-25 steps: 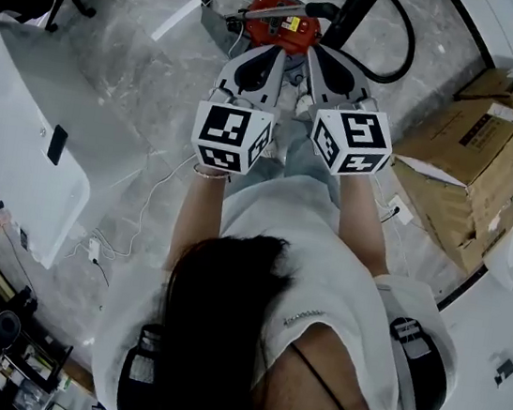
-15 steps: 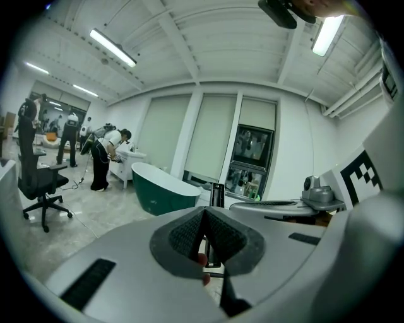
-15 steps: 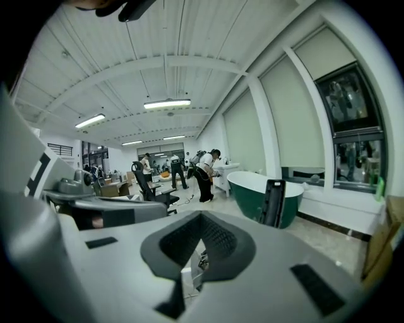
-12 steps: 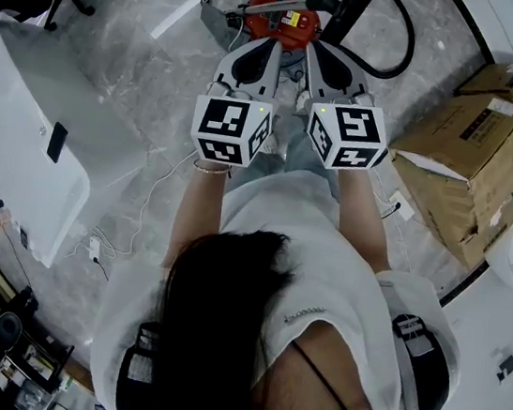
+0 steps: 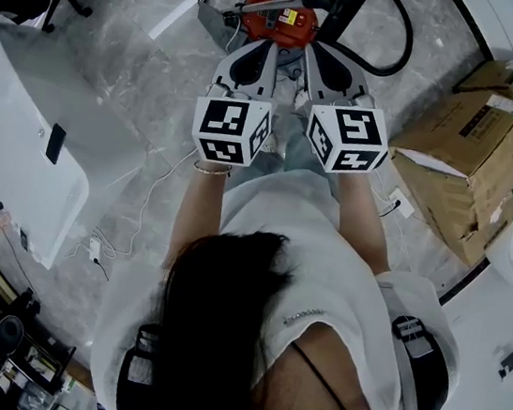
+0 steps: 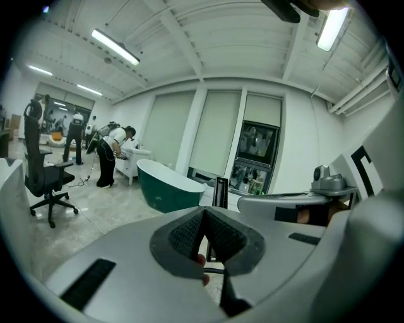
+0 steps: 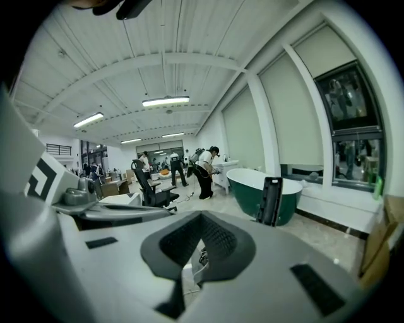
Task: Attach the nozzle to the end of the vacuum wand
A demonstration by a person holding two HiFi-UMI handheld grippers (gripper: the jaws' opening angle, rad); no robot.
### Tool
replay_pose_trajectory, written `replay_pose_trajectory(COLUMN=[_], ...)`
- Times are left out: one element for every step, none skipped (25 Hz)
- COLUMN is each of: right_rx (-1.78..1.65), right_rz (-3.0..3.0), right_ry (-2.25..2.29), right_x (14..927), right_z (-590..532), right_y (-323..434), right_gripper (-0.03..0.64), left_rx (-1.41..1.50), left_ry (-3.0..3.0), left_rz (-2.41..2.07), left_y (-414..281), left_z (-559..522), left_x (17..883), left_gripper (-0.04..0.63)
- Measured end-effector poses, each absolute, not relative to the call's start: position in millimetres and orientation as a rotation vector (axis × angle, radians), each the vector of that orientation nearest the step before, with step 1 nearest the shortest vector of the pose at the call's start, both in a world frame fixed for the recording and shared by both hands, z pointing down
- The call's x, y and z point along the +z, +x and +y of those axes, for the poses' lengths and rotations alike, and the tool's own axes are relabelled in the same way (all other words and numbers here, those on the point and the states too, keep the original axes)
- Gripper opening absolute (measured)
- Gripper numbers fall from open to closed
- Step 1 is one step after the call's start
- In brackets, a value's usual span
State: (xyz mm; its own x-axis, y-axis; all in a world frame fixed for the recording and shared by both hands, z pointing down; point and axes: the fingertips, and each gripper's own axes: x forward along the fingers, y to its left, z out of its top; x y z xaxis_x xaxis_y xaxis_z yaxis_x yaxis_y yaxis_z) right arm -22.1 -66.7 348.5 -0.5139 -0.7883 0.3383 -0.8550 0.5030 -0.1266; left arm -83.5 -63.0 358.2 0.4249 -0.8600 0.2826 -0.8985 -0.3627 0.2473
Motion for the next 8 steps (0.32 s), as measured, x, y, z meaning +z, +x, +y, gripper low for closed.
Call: replay_pose_trajectory(right_rx=[0.403,0.399,0.395,0.391,0.387,0.382,0.377,0.371], right_rz=[-2.511,-2.511,-2.510,-2.509,-2.507,-2.503,-2.498,-2.493], right_ry=[1.392,1.386,1.384,1.384,1.388,1.394,1.401,1.409], right_x=[347.8,347.4,347.1,346.8,346.6,346.6,346.7,347.0], right_z=[-66.9,-67.2,-67.3,-67.3,-67.5,-68.1,-69.0,-70.0], right_y=[-22.9,-23.6,-24.0,-24.1,-24.0,-23.6,-23.1,-22.7], right_gripper=[0.014,0.014,0.014,0.014,0.014,0.014,0.014,0.014], left_rx=[0.145,0.143,0.141,0.139,0.136,0.135,0.133,0.133], left_ry=[2.323,2.326,2.329,2.331,2.330,2.328,2.324,2.319], left_rz=[-1.509,-1.515,-1.521,-1.526,-1.533,-1.540,-1.549,-1.559], left_y=[-83.9,-84.2,-84.1,-83.8,-83.5,-83.5,-83.7,-84.0], left_z=[-63.7,-64.4,-65.0,-65.6,-66.4,-67.4,-68.7,-70.0], left_x=[357.2,355.8,354.3,353.0,352.2,351.8,351.7,351.7], left_gripper=[0.002,0.002,0.002,0.002,0.002,0.002,0.002,0.002])
